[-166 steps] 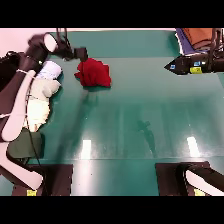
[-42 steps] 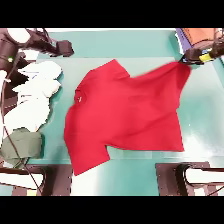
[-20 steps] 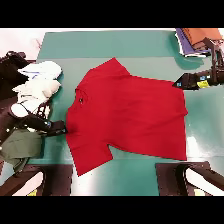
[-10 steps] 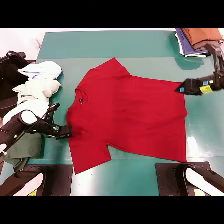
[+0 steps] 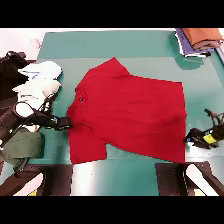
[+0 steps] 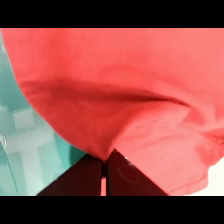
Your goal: Fold the shirts.
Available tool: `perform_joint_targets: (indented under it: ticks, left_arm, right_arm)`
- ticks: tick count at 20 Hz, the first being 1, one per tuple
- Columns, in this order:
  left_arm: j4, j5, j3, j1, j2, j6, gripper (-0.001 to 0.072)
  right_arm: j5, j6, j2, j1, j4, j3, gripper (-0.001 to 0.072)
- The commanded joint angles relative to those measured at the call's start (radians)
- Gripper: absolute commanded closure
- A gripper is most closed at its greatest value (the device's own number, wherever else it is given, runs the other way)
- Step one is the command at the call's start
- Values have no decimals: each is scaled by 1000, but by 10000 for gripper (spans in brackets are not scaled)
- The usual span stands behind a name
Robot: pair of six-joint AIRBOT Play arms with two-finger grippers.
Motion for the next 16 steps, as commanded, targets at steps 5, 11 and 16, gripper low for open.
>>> perform_joint_targets:
  ticks: [5,11,16]
  left_arm:
    - [-1,13,6,0,0,3,685]
    - [0,2,55,0,19,4,686]
    - [9,-47,401,3,164,-16,686]
  right_arm:
    - [-145,-13,-15,68,28,-122,281]
    - [-147,-54,-111,239,132,-20,693]
    - [-110,-11,78,393,132,360,693]
